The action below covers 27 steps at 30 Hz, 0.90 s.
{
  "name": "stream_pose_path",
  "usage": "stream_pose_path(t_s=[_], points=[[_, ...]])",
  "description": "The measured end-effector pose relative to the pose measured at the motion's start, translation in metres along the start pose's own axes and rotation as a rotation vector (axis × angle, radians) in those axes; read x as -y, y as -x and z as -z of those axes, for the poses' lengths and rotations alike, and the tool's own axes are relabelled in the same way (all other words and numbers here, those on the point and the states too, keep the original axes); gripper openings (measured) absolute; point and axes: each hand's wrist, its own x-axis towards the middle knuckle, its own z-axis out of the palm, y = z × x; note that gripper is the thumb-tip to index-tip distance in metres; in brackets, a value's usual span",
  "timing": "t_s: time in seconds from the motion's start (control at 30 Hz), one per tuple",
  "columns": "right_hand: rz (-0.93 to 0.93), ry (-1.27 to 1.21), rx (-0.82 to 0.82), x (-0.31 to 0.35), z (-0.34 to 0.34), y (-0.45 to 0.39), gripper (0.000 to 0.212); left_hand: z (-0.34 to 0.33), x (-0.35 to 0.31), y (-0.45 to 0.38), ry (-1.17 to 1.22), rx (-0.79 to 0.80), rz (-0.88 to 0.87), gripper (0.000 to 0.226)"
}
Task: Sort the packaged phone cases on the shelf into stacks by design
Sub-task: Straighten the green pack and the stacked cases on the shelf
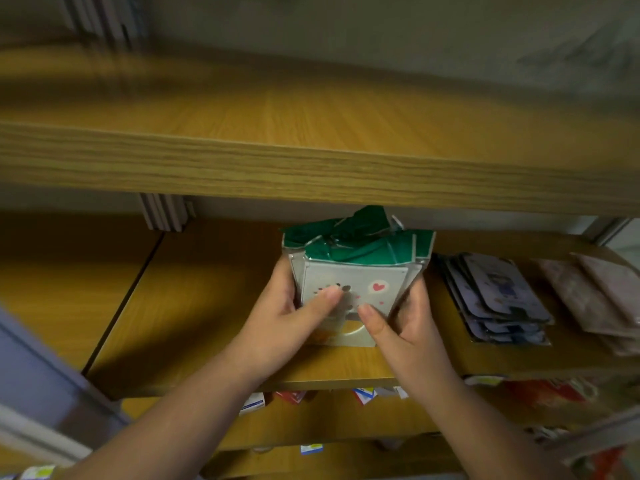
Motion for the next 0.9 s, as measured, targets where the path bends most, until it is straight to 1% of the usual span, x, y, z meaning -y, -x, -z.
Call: stream_pose_path(t_s=[0.07,0.1,0.2,0.27,0.33,0.4,0.47,0.5,0.57,0.67,0.7,0.73,0.77,0.8,0.87,0.9], points=[[-0.031,-0.031,-0.023,-0.001,0.001,0.002,0.063,-0.001,0.0,0.003,0.119,-0.057,0.036,0.023],[-0.044,-0.044,-0.032,-0.002,0.001,0.002,0.062,-0.001,0.0,0.003,0.142,-0.087,0.046,0.024],[-0.048,-0.076,-0.049,0.001,0.0,0.003,0.059,-0.001,-0.001,0.004,0.177,-0.14,0.017,0.037],[-0.007,-0.068,-0.067,0.001,-0.001,0.002,0.058,-0.002,0.0,0.003,0.212,-0.207,-0.03,0.037],[0.023,-0.064,-0.072,-0.002,-0.003,0.002,0.056,-0.001,0.004,0.0,0.245,-0.265,-0.08,0.03],[0.042,-0.052,-0.073,-0.005,-0.003,0.002,0.054,-0.001,0.005,-0.002,0.244,-0.282,-0.082,0.032],[0.068,-0.032,-0.071,-0.007,-0.004,0.004,0.058,-0.004,-0.001,-0.003,0.243,-0.243,-0.067,0.039],[0.084,-0.02,-0.072,-0.007,-0.005,0.004,0.061,-0.008,-0.008,-0.004,0.248,-0.195,-0.064,0.041],[0.101,-0.004,-0.063,-0.008,-0.006,0.006,0.066,-0.016,-0.011,-0.003,0.219,-0.152,-0.04,0.039],[0.088,-0.001,-0.039,-0.007,-0.008,0.009,0.077,-0.016,-0.012,0.01,0.331,-0.11,0.093,0.033],[0.079,-0.006,-0.044,-0.007,-0.008,0.009,0.08,-0.016,-0.011,0.009,0.335,-0.081,0.119,0.039],[0.07,-0.013,-0.049,-0.006,-0.009,0.009,0.083,-0.018,-0.01,0.008,0.285,-0.024,0.074,0.057],[0.058,-0.017,-0.048,-0.006,-0.008,0.009,0.084,-0.019,-0.01,0.006,0.232,-0.013,0.039,0.074],[0.046,-0.015,-0.038,-0.005,-0.008,0.008,0.082,-0.017,-0.009,0.006,0.182,0.003,0.01,0.082],[0.026,0.02,-0.009,-0.005,-0.008,0.006,0.073,-0.018,-0.003,0.004,0.067,-0.002,-0.054,0.081],[0.023,0.044,-0.004,-0.005,-0.008,0.005,0.07,-0.019,0.0,0.003,0.024,-0.011,-0.059,0.078]])
